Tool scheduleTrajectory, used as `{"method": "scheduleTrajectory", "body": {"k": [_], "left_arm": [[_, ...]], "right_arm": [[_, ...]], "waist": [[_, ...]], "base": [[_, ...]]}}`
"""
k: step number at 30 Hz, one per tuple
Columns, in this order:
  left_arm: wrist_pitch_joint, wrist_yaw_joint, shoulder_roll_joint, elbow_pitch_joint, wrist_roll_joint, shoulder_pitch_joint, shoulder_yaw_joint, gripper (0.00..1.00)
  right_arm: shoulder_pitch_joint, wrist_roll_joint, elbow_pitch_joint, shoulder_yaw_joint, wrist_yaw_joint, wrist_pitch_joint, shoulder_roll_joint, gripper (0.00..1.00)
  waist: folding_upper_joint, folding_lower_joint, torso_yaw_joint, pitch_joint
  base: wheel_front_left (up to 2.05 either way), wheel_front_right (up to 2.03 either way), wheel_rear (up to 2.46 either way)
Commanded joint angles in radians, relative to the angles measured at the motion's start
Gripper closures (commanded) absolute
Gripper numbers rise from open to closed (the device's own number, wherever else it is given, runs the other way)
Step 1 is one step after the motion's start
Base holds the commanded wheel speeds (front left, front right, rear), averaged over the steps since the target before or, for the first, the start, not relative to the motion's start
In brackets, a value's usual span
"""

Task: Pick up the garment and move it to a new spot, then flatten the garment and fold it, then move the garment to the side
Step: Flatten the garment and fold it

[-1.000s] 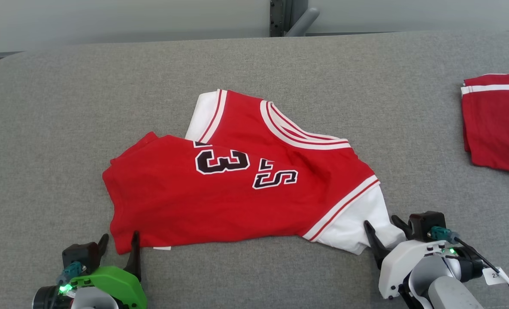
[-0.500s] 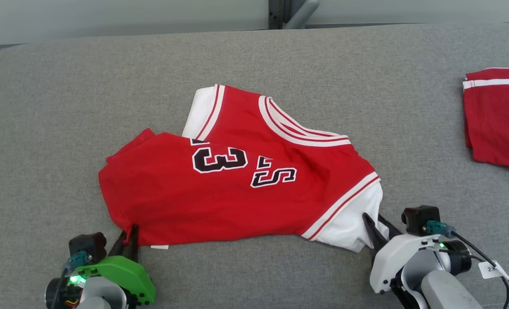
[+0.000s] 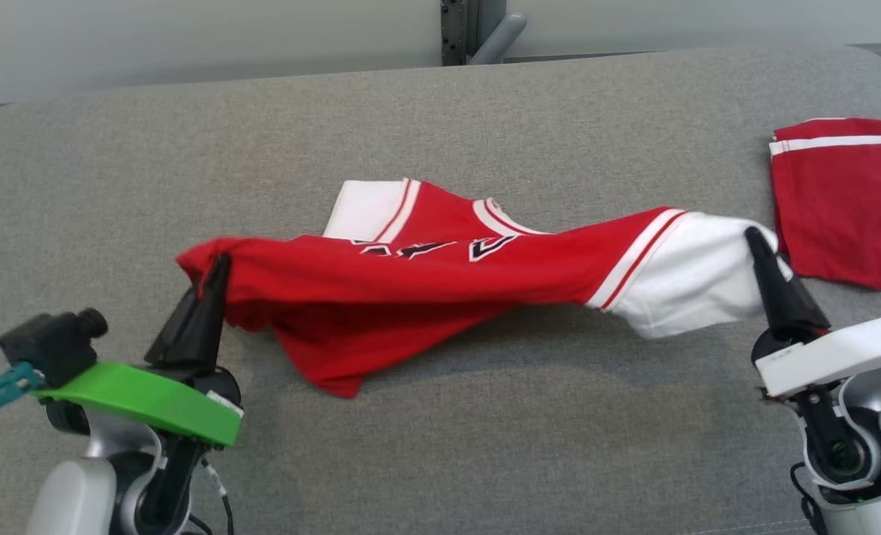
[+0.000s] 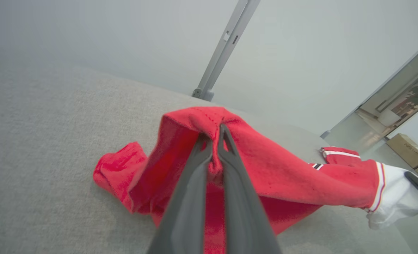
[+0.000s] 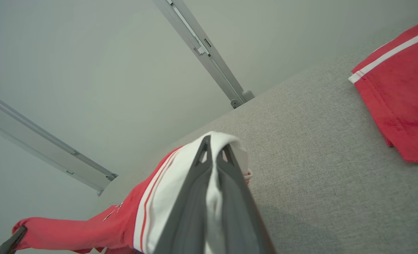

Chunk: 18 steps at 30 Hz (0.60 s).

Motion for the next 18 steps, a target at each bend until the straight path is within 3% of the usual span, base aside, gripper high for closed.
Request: {"method": "scheduleTrajectory", "body": {"k": [1, 4, 5, 9, 13, 18], "left_arm": [[0.023, 0.003, 0.009, -0.063, -0.03, -0.011, 0.011, 1.0], [0.121, 0.039, 0.016, -0.278, -0.1, -0.06, 0.029, 1.0], [0.187, 0.073, 0.024, -0.378, -0.134, -0.113, 0.032, 1.0], [0.301, 0.142, 0.045, -0.461, -0.142, -0.278, 0.028, 1.0], [0.366, 0.183, 0.063, -0.365, -0.099, -0.482, 0.013, 1.0], [0.349, 0.208, 0.043, -0.1, -0.029, -0.77, -0.005, 1.0]], "right_arm": [[-0.007, 0.025, -0.03, -0.018, 0.0, 0.012, -0.003, 1.0], [-0.053, 0.084, -0.14, -0.074, 0.0, 0.048, -0.006, 1.0], [-0.091, 0.108, -0.195, -0.104, 0.0, 0.072, -0.001, 1.0], [-0.226, 0.076, -0.229, -0.167, 0.0, 0.111, 0.005, 1.0], [-0.423, -0.02, -0.143, -0.193, 0.0, 0.145, 0.02, 1.0], [-0.738, -0.184, 0.035, -0.22, 0.0, 0.12, 0.04, 1.0]], "waist": [[0.0013, 0.0, -0.005, 0.001], [0.0013, 0.0, -0.012, 0.011], [0.0013, 0.0, -0.017, 0.023], [0.0013, 0.0, -0.027, 0.062], [0.0013, 0.0, -0.03, 0.137], [0.0013, 0.0, -0.007, 0.276]], "base": [[0.0, 0.0, 0.0], [0.0, 0.0, 0.0], [0.0, 0.0, 0.0], [0.0, 0.0, 0.0], [0.0, 0.0, 0.0], [0.0, 0.0, 0.0]]}}
